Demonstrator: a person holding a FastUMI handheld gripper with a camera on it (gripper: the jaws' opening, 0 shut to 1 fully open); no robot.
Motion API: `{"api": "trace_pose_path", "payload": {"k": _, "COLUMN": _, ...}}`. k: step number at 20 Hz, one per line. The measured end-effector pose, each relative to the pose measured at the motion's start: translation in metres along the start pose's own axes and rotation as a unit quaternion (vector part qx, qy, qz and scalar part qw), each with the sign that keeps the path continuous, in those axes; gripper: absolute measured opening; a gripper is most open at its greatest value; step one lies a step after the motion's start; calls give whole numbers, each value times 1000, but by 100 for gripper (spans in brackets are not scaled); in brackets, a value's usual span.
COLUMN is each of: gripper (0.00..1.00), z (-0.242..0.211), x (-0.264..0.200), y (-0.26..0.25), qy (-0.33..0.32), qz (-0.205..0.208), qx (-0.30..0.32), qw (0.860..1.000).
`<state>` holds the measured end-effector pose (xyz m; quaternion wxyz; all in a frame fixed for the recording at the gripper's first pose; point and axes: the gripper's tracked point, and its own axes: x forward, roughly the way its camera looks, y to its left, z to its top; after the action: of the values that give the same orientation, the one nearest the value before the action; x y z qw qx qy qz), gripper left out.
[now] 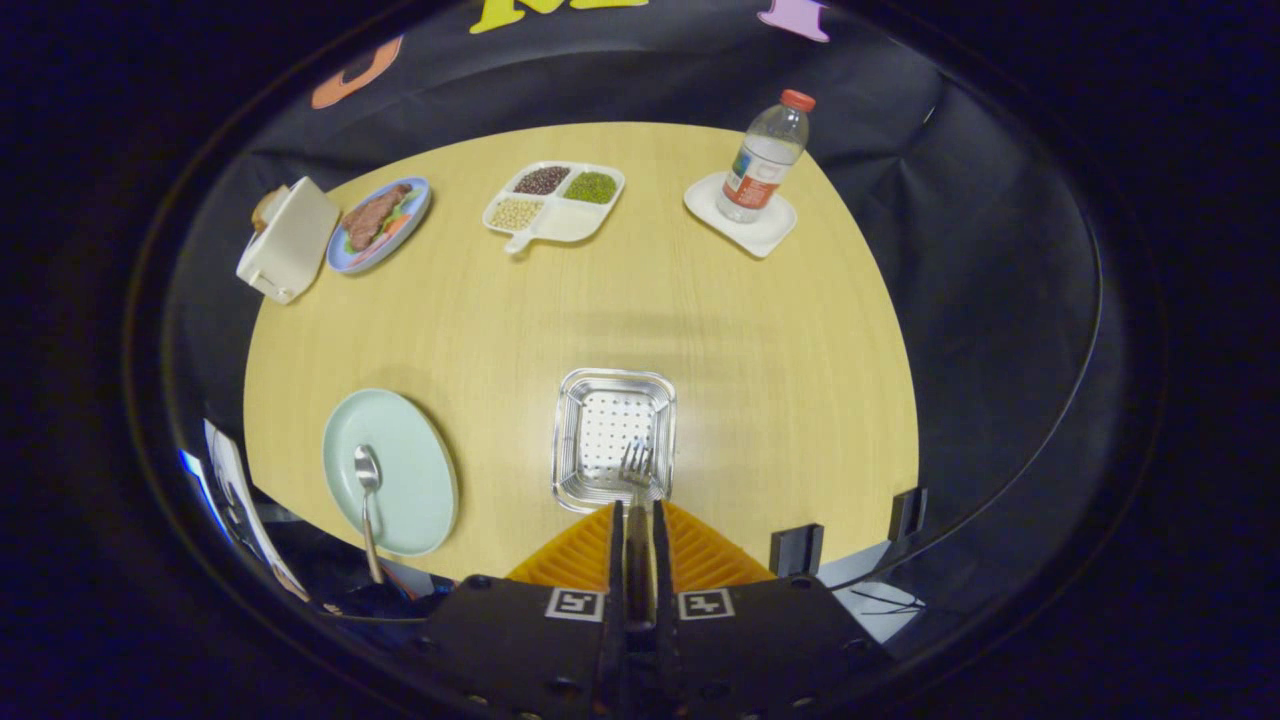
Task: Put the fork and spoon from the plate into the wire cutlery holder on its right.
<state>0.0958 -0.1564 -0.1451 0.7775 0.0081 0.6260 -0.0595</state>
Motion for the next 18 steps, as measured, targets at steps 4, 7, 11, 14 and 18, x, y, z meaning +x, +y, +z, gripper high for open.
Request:
{"api": "trace_pose_path", "payload": {"k": 4, "gripper": 90, "z": 0, "x": -9, "y": 9, "qy": -15, "qz": 19, "qx": 6, "qw": 1000}}
{"api": "trace_pose_path", "payload": {"k": 7, "gripper": 93, "z": -3, "x": -19, "y": 20, "qy": -32, "qz": 36, "qx": 7, "qw": 999}}
{"api": "trace_pose_path", "payload": {"k": 11, "gripper": 97, "z": -17, "x": -39, "y": 46, "qy": -56, "qz": 63, "qx": 6, "qw": 996}}
{"api": "trace_pose_path", "payload": {"k": 14, "gripper": 97, "z": -33, "x": -55, "y": 73, "qy": -76, "qz": 83, "qx": 0, "qw": 994}}
{"api": "trace_pose_path", "payload": {"k": 18, "gripper": 97, "z": -63, "x": -59, "y": 127, "qy": -90, "qz": 107, "qx": -22, "qw": 990}}
